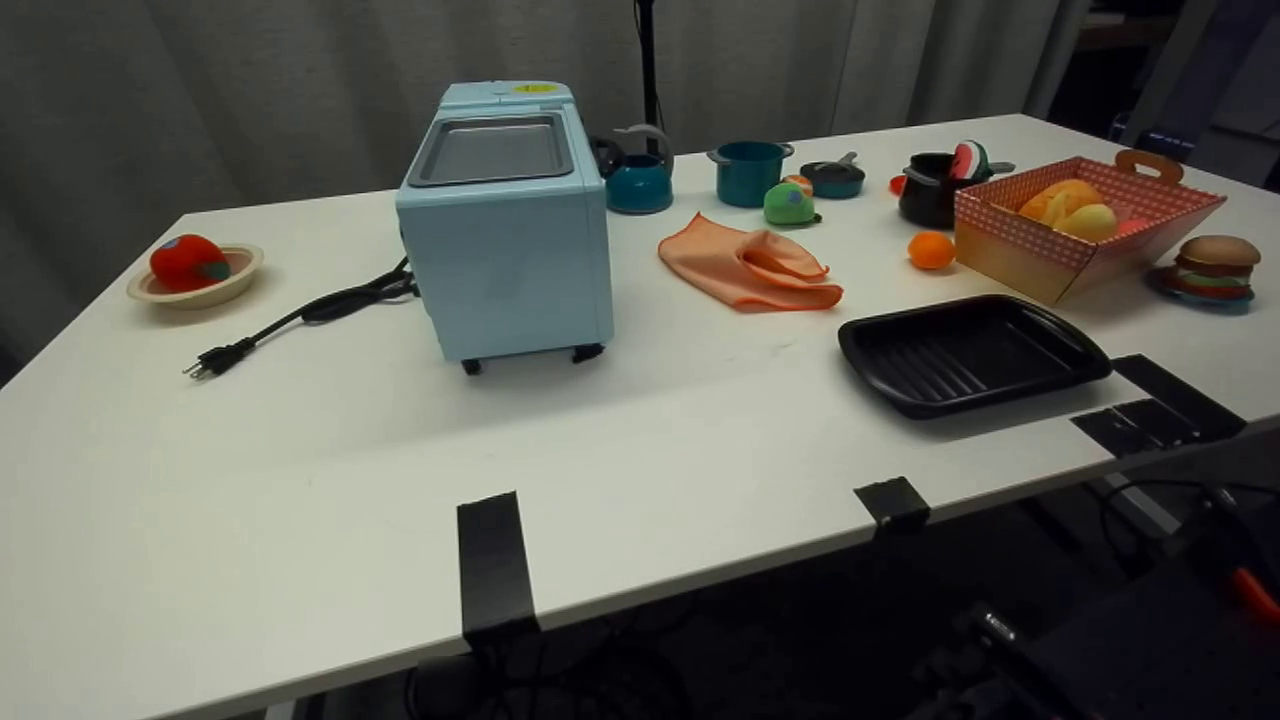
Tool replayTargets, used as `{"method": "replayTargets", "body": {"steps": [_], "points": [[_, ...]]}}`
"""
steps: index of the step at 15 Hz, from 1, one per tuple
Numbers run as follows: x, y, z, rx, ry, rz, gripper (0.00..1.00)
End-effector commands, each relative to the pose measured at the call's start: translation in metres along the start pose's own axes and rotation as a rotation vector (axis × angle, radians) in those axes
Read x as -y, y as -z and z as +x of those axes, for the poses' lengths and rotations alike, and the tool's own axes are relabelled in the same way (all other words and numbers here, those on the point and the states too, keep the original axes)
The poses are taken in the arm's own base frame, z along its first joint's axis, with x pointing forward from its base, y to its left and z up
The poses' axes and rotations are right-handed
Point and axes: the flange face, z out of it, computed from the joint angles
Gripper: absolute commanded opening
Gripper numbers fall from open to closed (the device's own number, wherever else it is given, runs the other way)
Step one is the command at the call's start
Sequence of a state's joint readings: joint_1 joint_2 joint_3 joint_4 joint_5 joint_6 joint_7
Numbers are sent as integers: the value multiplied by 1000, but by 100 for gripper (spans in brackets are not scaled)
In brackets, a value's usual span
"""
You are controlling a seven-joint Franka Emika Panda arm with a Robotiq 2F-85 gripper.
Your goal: Remove the carrot toy from the basket and place it in the black pot
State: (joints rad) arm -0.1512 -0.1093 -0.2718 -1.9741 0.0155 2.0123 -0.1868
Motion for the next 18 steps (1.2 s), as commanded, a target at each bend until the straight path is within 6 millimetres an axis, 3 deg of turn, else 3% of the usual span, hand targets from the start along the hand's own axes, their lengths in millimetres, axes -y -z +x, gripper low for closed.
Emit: {"method": "replayTargets", "body": {"steps": [1, 6, 7, 10, 14, 18], "points": [[-37, -32, 33, 15, -44, 8, 100], [-72, -84, 57, 75, -130, -9, 100], [-60, -74, 40, 78, -112, -4, 100], [-70, -92, 50, 94, -125, -19, 100], [-70, -89, 53, 86, -124, -22, 100], [-75, -108, 66, 117, -172, -31, 100]]}}
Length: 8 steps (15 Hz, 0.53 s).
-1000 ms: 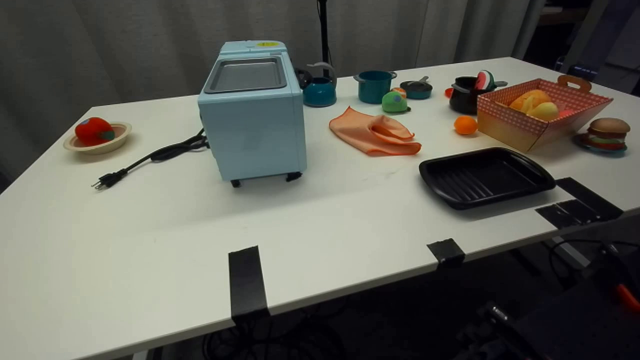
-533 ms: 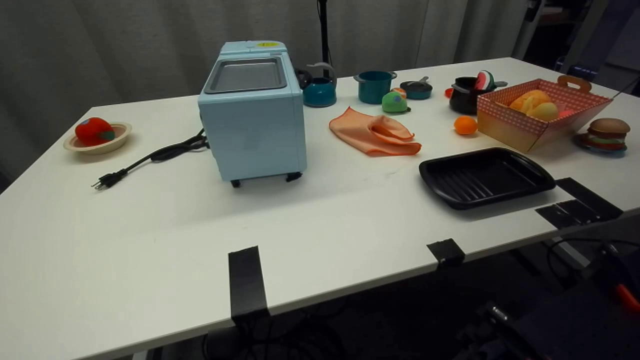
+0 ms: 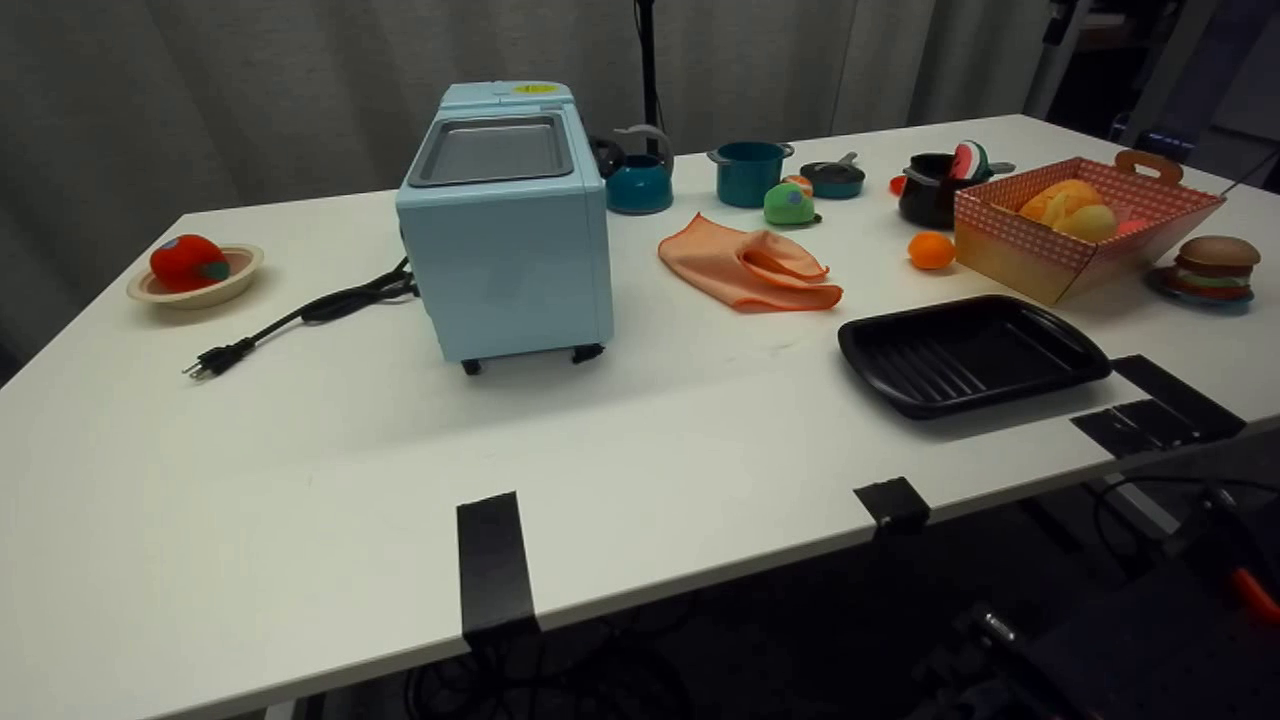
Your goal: Remove the carrot toy from the basket and place it in the black pot
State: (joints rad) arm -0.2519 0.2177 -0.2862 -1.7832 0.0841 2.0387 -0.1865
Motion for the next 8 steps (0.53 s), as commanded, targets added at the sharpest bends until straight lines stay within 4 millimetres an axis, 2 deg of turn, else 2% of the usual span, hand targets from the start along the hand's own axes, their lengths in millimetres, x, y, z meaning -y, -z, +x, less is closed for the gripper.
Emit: {"method": "replayTargets", "body": {"steps": [1, 8], "points": [[-8, -18, 18, 24, -50, -14, 100], [-40, -89, 53, 111, -167, -55, 100]]}}
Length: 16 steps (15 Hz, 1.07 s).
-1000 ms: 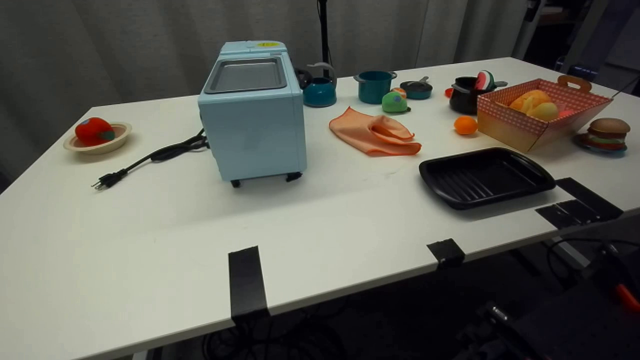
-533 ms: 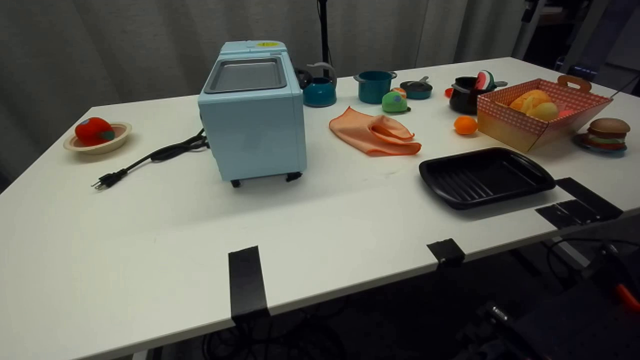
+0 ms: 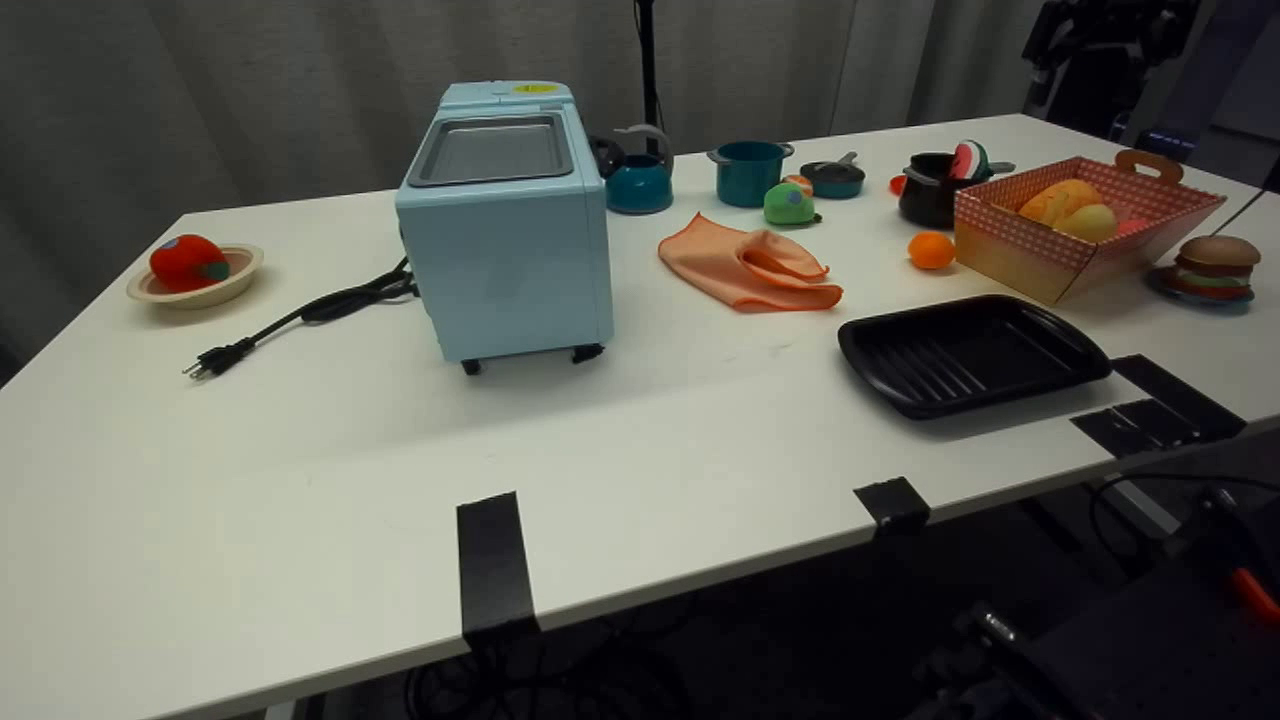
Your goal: Remove the carrot toy from the basket and place it in the black pot
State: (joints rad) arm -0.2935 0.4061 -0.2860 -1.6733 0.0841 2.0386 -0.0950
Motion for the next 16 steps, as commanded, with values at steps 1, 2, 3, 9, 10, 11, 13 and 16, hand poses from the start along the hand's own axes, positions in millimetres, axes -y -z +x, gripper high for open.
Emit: {"method": "replayTargets", "body": {"steps": [1, 2, 3, 9, 10, 11, 13, 16], "points": [[-15, -31, 32, 48, -57, -17, 100], [-20, -42, 37, 64, -72, -22, 100], [-24, -54, 41, 83, -87, -29, 100], [-49, -107, 59, 181, -154, -55, 100], [-52, -114, 61, 190, -160, -57, 100], [-53, -121, 64, 198, -166, -58, 100], [-54, -130, 69, 208, -169, -52, 81], [-52, -133, 75, 208, -161, -25, 58]]}}
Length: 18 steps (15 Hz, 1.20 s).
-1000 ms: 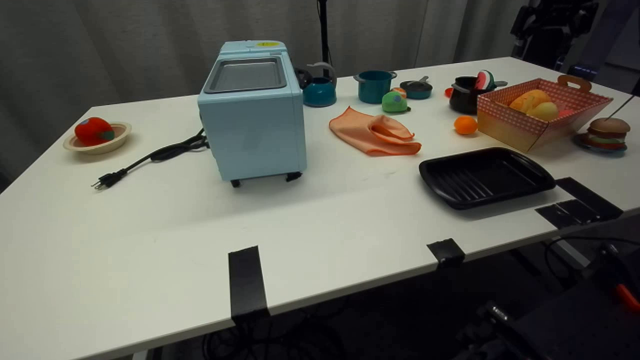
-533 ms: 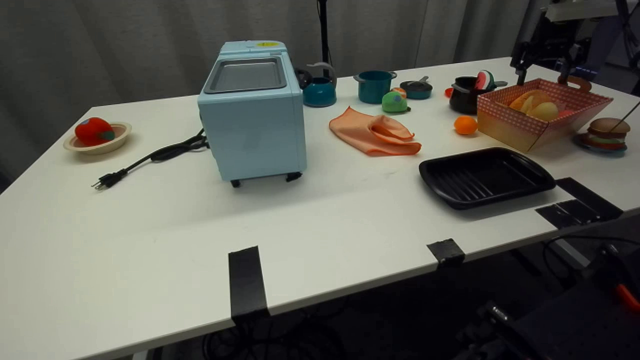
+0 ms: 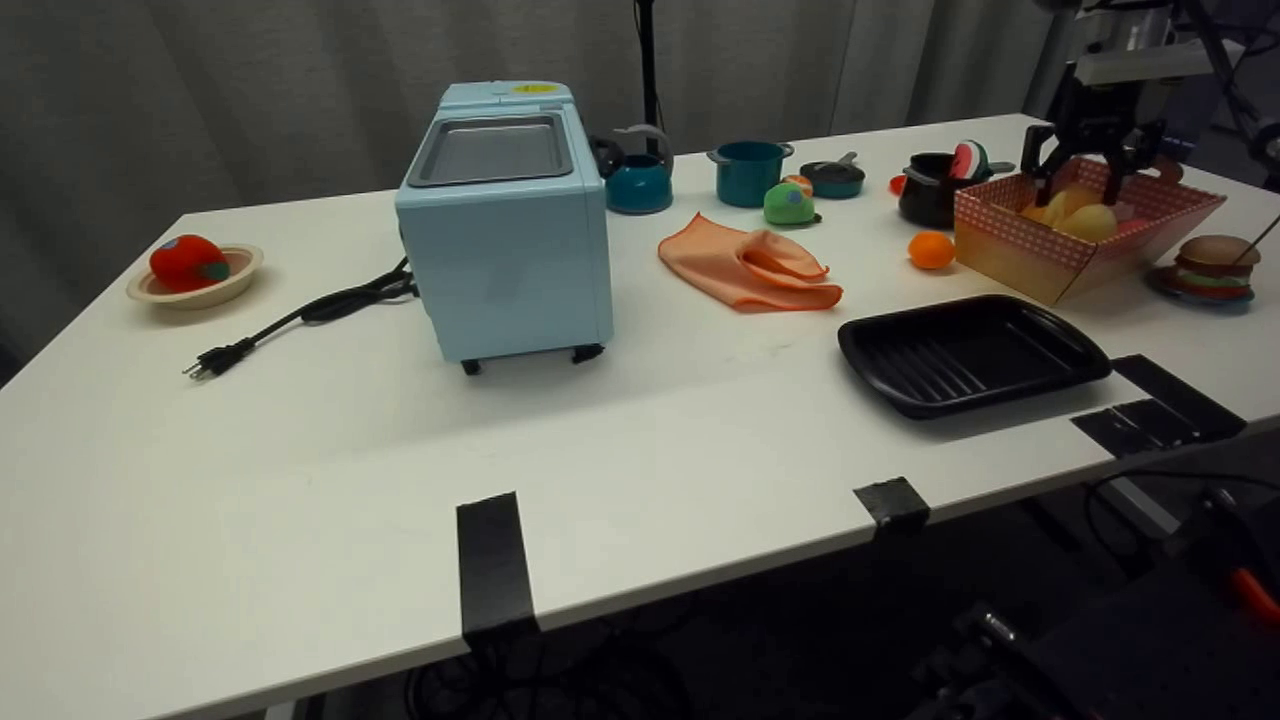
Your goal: Remove the carrot toy from the basket and place it in the black pot
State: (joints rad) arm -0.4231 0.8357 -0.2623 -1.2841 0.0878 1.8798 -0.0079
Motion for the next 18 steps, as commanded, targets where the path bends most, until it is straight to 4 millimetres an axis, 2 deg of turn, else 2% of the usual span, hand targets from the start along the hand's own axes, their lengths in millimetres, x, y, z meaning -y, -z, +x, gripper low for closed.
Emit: {"method": "replayTargets", "body": {"steps": [1, 4, 7, 8, 13, 18], "points": [[1, 4, 14, 11, -7, 49, 49], [2, 14, 13, 3, 8, 71, 27], [4, 30, 2, -3, 13, 108, 5], [5, 36, -2, -5, 21, 117, 2], [9, 87, -30, -49, 63, 136, 4], [12, 149, -56, -145, 69, 188, 4]]}}
